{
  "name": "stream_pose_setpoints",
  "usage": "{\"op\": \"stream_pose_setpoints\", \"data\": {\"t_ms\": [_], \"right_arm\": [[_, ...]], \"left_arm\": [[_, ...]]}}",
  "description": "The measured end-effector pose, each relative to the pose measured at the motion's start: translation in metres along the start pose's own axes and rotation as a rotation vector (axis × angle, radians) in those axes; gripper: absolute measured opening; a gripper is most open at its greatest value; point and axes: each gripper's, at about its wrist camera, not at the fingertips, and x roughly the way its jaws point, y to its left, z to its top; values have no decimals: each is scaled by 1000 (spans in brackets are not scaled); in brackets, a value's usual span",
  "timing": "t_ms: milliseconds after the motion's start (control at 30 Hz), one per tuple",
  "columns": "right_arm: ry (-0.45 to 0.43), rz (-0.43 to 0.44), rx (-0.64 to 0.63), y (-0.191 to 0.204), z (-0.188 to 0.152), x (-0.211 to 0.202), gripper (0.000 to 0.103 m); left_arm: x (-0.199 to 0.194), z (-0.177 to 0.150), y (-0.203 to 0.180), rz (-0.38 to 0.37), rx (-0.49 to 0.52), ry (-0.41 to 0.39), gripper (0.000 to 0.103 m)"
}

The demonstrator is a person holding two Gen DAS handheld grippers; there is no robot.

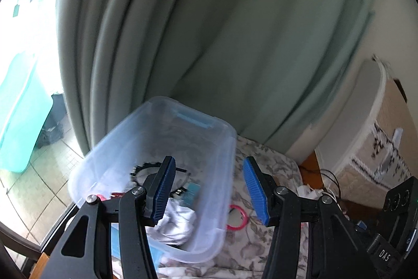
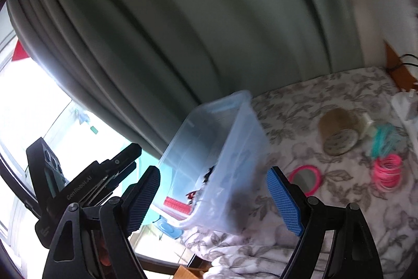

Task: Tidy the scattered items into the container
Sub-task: 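Move both tools back from the box toward the pink mirror and bangles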

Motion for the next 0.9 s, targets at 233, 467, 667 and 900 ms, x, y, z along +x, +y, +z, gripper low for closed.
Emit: {"op": "stream_pose_setpoints", "data": {"t_ms": [233,467,667,900], "right_arm": [[-77,-61,103,-46,-1,-47,87],[-136,-84,231,-90,0,-71,87],[-182,-101,320,-121,0,-85,87],[-198,-119,379,-149,-1,-88,87]], "left_arm": [[18,-14,-53,-65,86,77,55],[35,-33,-102,-73,203,143,55],[43,-47,-122,-75,257,160,55],[55,-56,-135,-73,293,178,55]]}}
